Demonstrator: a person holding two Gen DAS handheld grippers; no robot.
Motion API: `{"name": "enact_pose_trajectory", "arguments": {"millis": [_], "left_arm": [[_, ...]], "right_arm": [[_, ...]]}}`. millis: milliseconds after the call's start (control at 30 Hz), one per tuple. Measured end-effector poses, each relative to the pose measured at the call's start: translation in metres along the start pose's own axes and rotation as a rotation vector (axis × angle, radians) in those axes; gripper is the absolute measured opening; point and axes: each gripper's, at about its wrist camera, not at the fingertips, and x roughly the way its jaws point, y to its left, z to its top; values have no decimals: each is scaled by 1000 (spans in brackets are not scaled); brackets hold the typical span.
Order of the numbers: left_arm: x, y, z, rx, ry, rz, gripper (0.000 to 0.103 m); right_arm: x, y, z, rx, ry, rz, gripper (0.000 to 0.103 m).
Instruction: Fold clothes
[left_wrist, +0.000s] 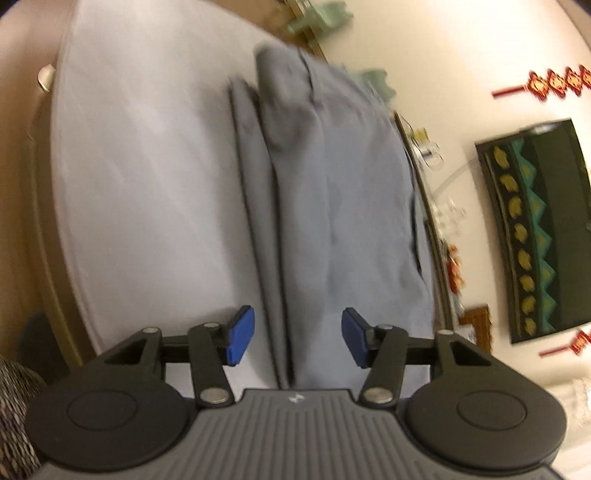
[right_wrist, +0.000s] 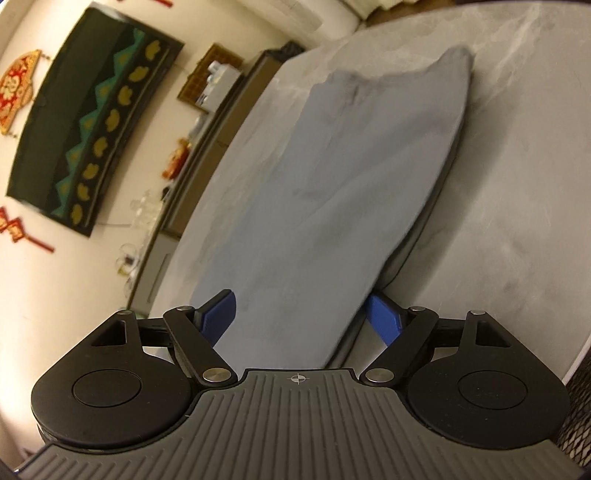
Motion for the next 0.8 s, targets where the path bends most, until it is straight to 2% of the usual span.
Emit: {"name": "enact_pose_trajectory", "arguments": {"millis": [67,133,200,233,300,367,433,500,567,667,700,733,800], "left_arm": [[-6,0,6,-4,-30,9,58],[2,-4,15,-26,5,-8,58],[20,-17,20,-21,66,-21,61],[33,-25,21,-7,101,-40,61],[50,-35,18,26,151,-79,62],[58,-40,11,45,188,-115,62],[58,-35,9,16,165,-126,61],[53,-26,16,-40,102,-115,59],[54,-27,18,-38,71,-105,60],[70,-50,7,115,178,-108,61],[70,-52,8,131,160,-93,61],[68,-49,14,115,109,-75,59],[61,-34,26,27,5,-54,54]], "right_arm": [[-4,-2,6,-10,-34,-39,81],[-5,-1,7,-24,-47,-49,81],[-1,1,7,-37,-51,-46,86],[3,4,6,-38,-40,-32,87],[14,6,7,-12,1,32,97],[23,4,11,37,36,83,98],[22,-2,15,57,19,87,94],[12,-8,19,48,-54,31,92],[10,-6,20,2,-90,-13,92],[21,7,14,-83,-31,19,95],[25,8,15,-81,1,42,95],[27,9,18,-75,13,51,95],[21,2,25,-65,-77,-12,94]]}}
